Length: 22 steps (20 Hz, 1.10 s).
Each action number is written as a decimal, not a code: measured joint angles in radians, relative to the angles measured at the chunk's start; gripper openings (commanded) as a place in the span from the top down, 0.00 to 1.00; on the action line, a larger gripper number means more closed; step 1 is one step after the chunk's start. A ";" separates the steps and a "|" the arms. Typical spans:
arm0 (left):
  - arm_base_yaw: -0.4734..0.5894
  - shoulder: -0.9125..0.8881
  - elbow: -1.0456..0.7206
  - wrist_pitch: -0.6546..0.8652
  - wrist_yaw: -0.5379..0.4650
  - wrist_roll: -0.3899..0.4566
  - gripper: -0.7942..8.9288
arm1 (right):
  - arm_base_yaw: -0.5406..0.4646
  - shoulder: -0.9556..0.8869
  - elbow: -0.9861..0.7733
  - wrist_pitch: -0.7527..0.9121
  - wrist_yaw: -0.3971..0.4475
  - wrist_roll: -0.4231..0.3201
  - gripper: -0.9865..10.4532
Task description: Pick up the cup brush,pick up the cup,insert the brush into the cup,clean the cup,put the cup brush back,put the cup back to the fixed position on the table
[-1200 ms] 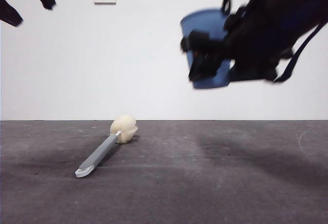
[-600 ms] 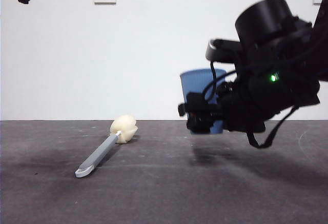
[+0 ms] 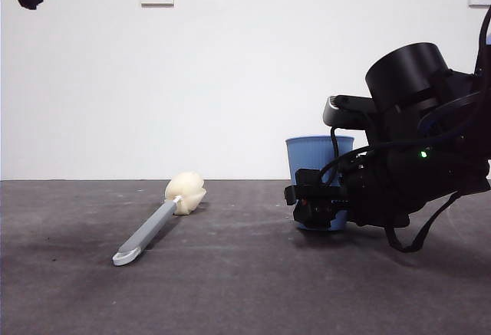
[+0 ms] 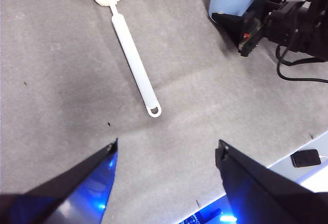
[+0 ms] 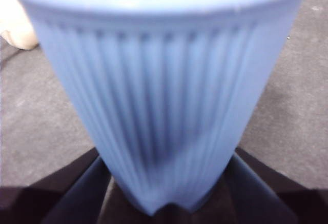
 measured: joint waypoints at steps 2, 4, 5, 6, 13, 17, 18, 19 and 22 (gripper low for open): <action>-0.002 0.000 0.000 -0.002 0.000 0.000 0.59 | -0.006 0.003 0.002 0.000 -0.015 0.000 0.92; -0.002 0.000 0.000 -0.006 0.000 0.000 0.59 | -0.006 0.003 0.003 -0.015 -0.016 0.001 0.92; -0.002 0.000 0.000 -0.006 0.000 0.000 0.59 | -0.006 0.002 0.005 -0.029 -0.015 0.005 0.92; -0.002 0.000 0.000 -0.008 0.000 0.000 0.59 | -0.005 0.000 0.010 -0.047 -0.013 0.010 0.89; -0.003 0.000 0.000 -0.018 0.000 0.000 0.59 | 0.005 -0.028 0.029 -0.150 -0.006 0.023 0.66; -0.003 0.000 0.000 -0.018 0.000 0.000 0.59 | 0.010 -0.079 0.033 -0.279 -0.010 0.029 0.49; -0.003 0.000 0.000 -0.019 0.000 0.000 0.59 | 0.012 -0.093 0.030 -0.301 -0.012 0.026 0.45; -0.003 0.000 0.000 -0.019 0.000 0.000 0.59 | 0.013 -0.117 0.029 -0.340 -0.013 0.027 0.44; -0.003 0.000 0.000 -0.021 0.000 0.000 0.59 | 0.015 -0.187 0.023 -0.454 -0.016 0.037 0.44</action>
